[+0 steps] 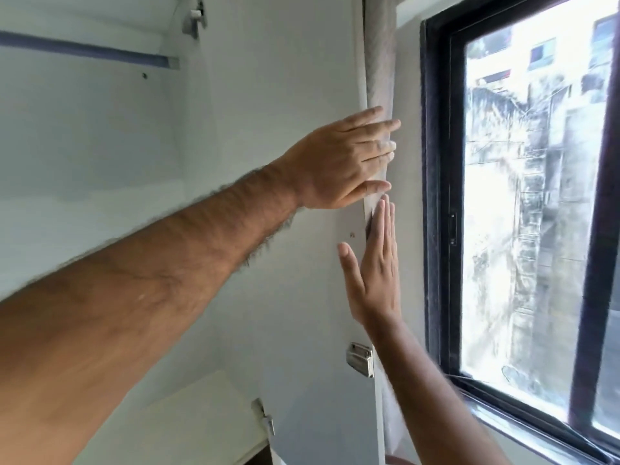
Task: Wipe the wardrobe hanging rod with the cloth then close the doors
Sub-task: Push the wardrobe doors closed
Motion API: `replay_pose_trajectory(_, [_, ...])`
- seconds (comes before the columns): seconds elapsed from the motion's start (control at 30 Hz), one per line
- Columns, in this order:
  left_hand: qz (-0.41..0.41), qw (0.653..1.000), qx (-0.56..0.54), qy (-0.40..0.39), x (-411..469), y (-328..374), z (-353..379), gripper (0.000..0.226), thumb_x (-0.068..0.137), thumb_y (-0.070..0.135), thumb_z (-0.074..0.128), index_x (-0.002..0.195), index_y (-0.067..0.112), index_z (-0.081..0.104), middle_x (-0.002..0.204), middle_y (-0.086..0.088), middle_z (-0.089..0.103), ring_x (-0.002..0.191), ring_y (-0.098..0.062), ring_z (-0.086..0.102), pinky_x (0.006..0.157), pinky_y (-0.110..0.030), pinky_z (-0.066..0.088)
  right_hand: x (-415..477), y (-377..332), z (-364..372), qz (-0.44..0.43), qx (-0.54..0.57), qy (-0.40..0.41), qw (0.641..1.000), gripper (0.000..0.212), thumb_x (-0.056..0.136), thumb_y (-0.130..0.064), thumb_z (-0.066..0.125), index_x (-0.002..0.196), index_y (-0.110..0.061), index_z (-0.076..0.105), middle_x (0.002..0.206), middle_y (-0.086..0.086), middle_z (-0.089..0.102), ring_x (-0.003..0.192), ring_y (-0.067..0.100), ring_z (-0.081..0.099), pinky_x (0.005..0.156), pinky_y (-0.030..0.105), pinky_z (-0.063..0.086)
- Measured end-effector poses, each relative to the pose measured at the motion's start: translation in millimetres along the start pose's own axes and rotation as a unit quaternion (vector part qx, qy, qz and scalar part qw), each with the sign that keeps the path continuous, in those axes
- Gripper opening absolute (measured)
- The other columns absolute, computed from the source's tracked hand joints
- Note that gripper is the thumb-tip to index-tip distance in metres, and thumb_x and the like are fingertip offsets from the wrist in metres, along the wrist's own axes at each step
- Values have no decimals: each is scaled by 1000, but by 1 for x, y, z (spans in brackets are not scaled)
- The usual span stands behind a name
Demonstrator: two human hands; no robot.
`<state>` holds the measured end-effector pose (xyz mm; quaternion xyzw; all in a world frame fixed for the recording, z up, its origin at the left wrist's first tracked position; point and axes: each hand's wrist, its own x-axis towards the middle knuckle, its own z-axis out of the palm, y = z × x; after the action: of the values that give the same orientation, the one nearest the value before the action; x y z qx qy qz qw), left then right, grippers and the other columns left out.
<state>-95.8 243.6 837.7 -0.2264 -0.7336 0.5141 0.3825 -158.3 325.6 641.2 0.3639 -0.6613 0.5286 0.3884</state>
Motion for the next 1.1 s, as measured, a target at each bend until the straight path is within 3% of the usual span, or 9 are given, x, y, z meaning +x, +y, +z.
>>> replay_pose_trajectory(0.13, [3,1000,18,13,-7,1,-4,73,111,54,20,136,0,63,142,-14,66,146,-32,48,128,-49,26,-6,-11,-2,-6,10,-12,1000,97,99,-79,20,168,-14,3,177,0,-1,164,10,-4,133,54,18])
replay_pose_trajectory(0.37, [-55,996,-11,75,-78,-4,-46,64,111,50,30,135,2,65,142,-13,66,143,-34,52,123,-50,35,-35,-73,-8,-126,-16,-58,990,108,95,-79,34,165,0,13,176,6,0,165,27,-1,132,59,17])
replay_pose_trajectory(0.5, [-114,991,-2,71,-147,-13,-75,61,110,45,30,141,2,60,149,-14,59,147,-33,47,124,-49,33,-50,-113,19,-204,11,-77,976,98,101,-71,34,161,5,24,173,16,19,164,32,9,131,57,22])
replay_pose_trajectory(0.63, [-154,986,57,17,-205,-21,-95,67,109,50,26,144,1,56,152,-16,55,148,-34,45,125,-49,33,-64,-145,64,-256,83,-84,960,85,104,-60,41,160,3,25,172,18,24,163,32,15,127,58,30])
replay_pose_trajectory(0.77, [-193,973,117,-51,-265,-38,-102,70,108,52,25,148,1,51,156,-16,50,150,-35,41,125,-51,32,-80,-185,120,-255,159,-69,951,81,105,-52,45,158,5,25,171,21,25,163,33,18,129,56,27])
replay_pose_trajectory(0.97, [-258,936,175,-164,-359,-63,-84,70,110,51,32,159,2,30,168,-15,30,158,-34,25,129,-52,22,-96,-217,223,-237,152,-104,954,83,108,-58,37,161,4,23,173,18,19,163,30,17,131,55,25])
replay_pose_trajectory(1.1, [-292,915,183,-209,-404,-78,-55,70,111,51,26,163,5,19,172,-14,19,160,-33,17,128,-54,21,-93,-223,282,-258,71,-129,955,87,106,-65,27,164,-1,19,175,17,10,164,31,9,131,55,21])
